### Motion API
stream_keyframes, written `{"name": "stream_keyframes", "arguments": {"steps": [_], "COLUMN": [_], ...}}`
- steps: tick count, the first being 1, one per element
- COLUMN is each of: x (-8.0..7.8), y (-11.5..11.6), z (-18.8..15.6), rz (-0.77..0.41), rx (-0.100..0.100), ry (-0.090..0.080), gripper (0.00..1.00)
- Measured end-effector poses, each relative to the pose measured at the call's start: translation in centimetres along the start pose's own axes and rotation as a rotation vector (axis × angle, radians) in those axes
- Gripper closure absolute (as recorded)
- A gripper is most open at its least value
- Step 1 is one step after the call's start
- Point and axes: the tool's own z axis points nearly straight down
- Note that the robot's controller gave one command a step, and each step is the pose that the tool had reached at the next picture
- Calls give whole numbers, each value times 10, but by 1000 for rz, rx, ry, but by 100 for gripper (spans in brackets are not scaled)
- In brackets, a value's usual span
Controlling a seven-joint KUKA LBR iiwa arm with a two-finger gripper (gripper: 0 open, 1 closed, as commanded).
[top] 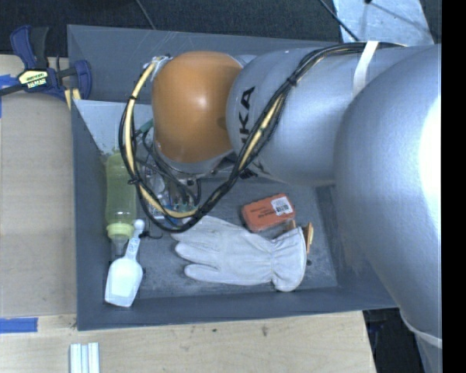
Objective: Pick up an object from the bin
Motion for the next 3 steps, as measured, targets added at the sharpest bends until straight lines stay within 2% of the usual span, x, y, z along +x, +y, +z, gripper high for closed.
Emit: {"name": "stream_keyframes", "arguments": {"steps": [1,2,3], "x": [-2,4,-13], "y": [-1,-29,-59], "z": [-5,4,-11], "rz": [3,-102,-142], "rx": [-2,-4,2], "ry": [-8,-10,-5], "gripper": [0,0,0]}}
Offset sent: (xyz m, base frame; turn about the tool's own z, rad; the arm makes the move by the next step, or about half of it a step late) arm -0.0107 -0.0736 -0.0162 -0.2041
